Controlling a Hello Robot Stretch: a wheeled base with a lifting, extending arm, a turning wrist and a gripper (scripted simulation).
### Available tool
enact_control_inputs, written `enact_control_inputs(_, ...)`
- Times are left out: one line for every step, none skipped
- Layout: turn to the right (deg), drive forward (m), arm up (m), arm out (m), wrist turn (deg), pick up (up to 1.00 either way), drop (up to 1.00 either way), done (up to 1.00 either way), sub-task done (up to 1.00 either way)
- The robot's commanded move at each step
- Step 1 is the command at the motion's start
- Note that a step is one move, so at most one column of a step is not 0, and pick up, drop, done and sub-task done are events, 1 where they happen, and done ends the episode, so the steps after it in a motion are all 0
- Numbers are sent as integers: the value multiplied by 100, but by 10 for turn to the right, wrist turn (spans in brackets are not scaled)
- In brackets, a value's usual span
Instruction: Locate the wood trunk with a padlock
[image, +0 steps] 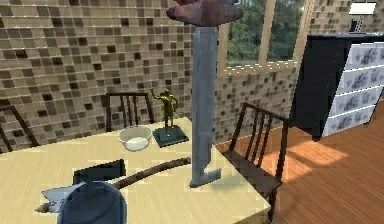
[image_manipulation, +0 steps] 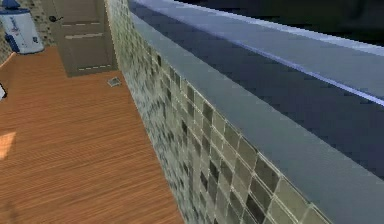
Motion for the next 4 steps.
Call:
enact_control_inputs(450, 0, 0, 0, 0, 0, 0, 0, 0)
enact_control_inputs(60, 0, 0, 0, 0, 0, 0, 0, 0)
enact_control_inputs(0, 100, 0, 0, 0, 0, 0, 0, 0)
enact_control_inputs(0, 100, 0, 0, 0, 0, 0, 0, 0)
